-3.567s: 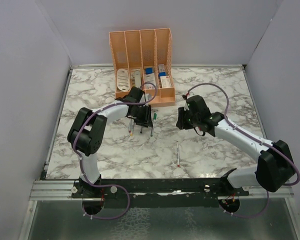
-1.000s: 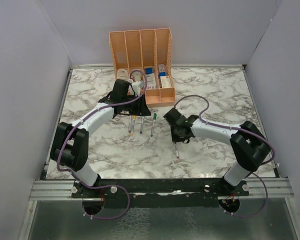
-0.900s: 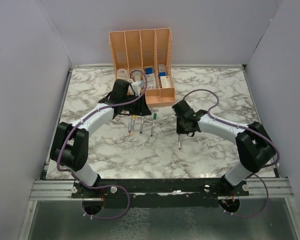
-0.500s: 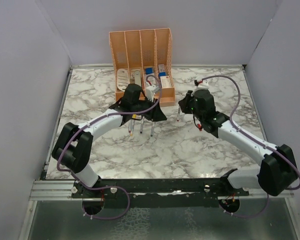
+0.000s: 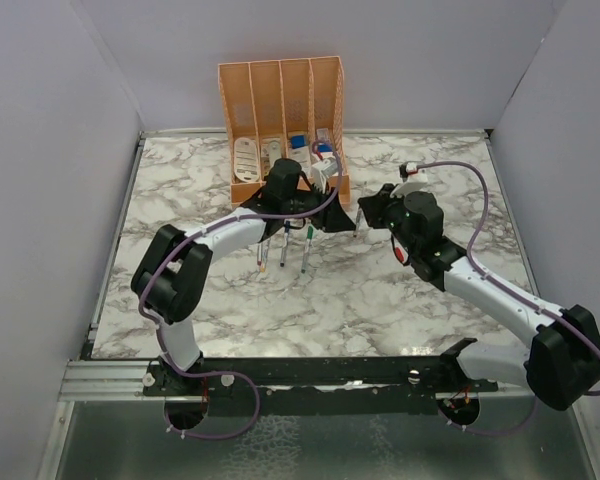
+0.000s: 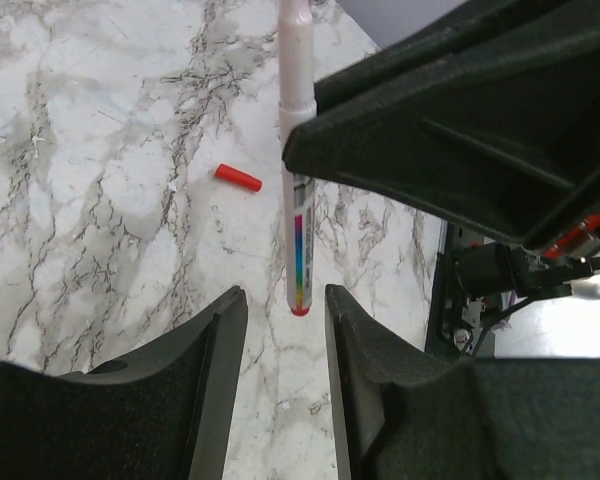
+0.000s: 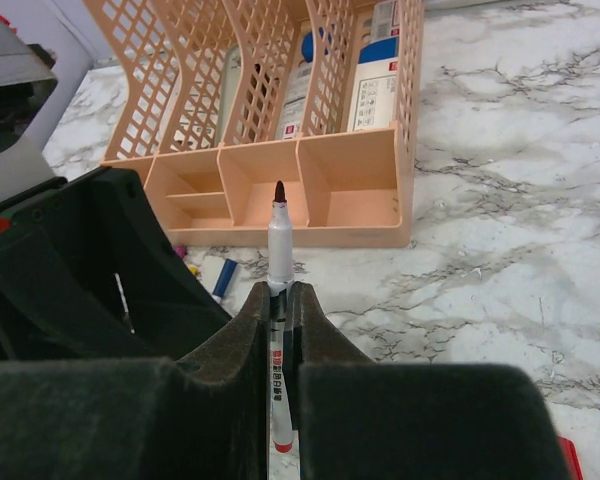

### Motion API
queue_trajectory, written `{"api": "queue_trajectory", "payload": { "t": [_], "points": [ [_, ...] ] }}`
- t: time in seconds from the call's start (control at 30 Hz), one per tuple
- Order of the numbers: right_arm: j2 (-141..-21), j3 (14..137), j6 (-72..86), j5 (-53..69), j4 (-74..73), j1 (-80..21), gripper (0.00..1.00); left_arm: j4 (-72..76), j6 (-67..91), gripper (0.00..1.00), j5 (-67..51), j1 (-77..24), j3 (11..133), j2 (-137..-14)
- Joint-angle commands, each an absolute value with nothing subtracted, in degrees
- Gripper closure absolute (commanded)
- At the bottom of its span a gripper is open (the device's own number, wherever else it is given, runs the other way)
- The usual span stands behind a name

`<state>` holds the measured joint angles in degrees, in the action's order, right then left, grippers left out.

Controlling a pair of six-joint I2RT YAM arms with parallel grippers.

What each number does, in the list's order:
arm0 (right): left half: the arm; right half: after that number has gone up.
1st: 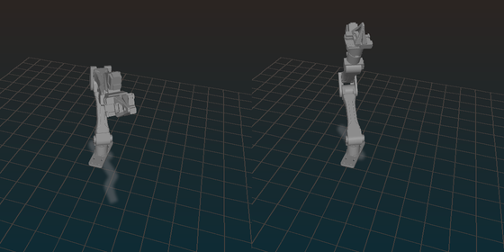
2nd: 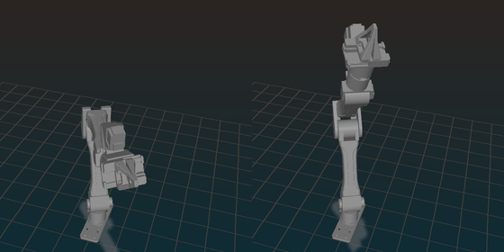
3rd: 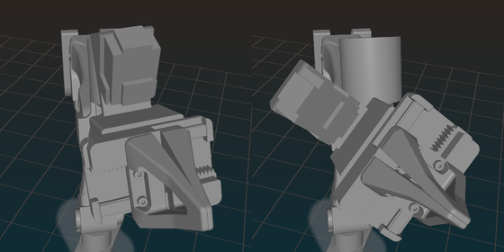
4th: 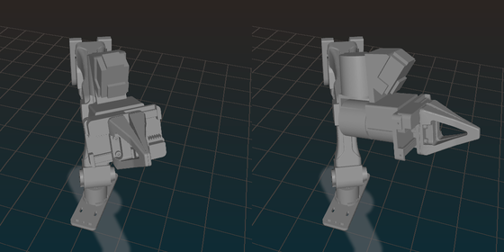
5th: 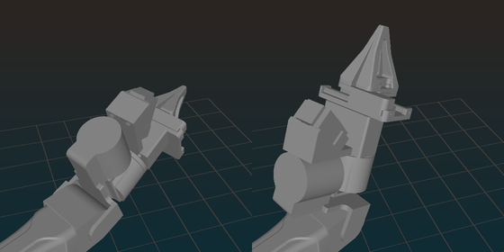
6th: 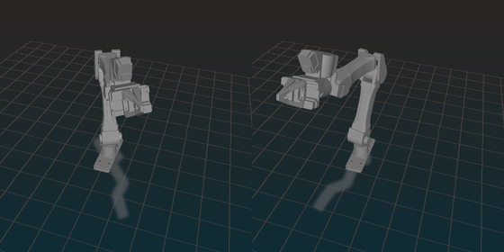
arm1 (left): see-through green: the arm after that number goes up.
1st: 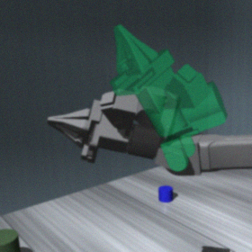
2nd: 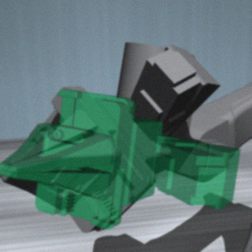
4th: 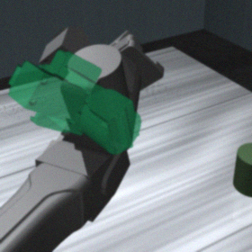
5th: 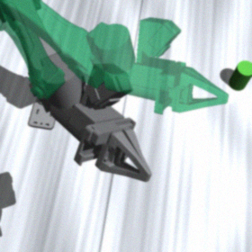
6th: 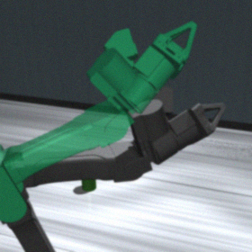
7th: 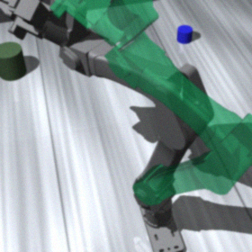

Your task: Insert the pens into the pen caps

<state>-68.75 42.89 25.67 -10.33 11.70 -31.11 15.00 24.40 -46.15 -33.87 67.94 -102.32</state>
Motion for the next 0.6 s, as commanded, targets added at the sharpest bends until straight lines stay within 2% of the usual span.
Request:
{"api": "queue_trajectory", "payload": {
  "t": [0.0,0.37,0.43,0.5,0.57],
  "points": [
    [-69.6,44.6,25.8,-6.8,13.0,-30.9,0.99,17.4,25.7,0.6,-47.4,-33.9,71.2,-104.6],
    [-71.6,45.0,27.6,-3.7,14.7,-30.9,0.99,18.5,26.9,0.59,-48.7,-33.9,73.0,-105.8],
    [-71.7,45.2,27.7,-3.6,14.8,-30.9,0.99,18.7,27.2,0.66,-48.5,-33.9,72.6,-105.7],
    [-71.6,45.2,27.8,-3.6,14.9,-30.9,0.99,19.0,27.4,0.81,-48.2,-33.9,72.0,-105.4],
    [-71.5,45.3,27.9,-3.4,14.9,-30.9,0.99,19.4,27.6,0.85,-48.2,-33.9,71.6,-105.2]
  ]
}}
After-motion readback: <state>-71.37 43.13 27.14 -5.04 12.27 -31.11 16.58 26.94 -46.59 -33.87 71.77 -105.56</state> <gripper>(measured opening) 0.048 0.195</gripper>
